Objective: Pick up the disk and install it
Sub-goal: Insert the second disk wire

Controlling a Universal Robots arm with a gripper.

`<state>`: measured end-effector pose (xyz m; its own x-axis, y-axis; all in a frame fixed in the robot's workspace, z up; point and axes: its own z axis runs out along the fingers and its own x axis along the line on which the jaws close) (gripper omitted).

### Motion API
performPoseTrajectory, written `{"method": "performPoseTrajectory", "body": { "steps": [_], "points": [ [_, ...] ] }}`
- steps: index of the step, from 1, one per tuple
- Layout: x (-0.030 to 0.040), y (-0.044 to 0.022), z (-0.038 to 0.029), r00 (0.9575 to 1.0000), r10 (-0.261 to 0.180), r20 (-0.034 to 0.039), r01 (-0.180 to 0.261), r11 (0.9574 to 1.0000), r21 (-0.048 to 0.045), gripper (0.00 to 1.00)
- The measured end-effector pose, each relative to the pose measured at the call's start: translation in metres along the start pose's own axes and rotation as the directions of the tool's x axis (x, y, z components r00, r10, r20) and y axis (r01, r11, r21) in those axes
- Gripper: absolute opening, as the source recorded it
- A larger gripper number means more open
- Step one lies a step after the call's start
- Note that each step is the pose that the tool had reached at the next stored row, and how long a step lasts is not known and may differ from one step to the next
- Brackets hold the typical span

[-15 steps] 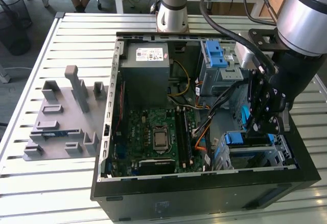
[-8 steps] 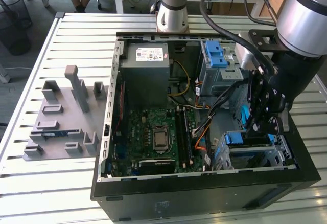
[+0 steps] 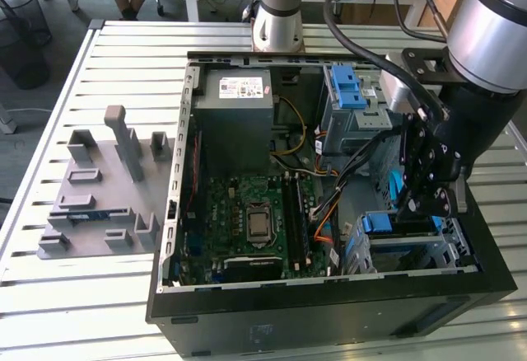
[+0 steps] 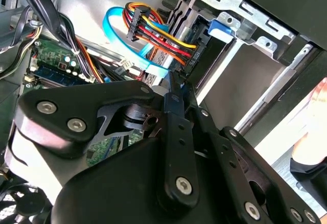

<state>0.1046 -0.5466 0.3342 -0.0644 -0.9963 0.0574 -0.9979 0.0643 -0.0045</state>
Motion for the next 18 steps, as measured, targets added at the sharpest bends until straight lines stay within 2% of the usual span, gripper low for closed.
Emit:
{"method": "performPoseTrajectory", "body": {
  "steps": [18],
  "points": [
    [0.0017,-0.0014,0.0048,1.0000,0.000,-0.0004,0.000,1.0000,0.0000,0.16]
  ]
}}
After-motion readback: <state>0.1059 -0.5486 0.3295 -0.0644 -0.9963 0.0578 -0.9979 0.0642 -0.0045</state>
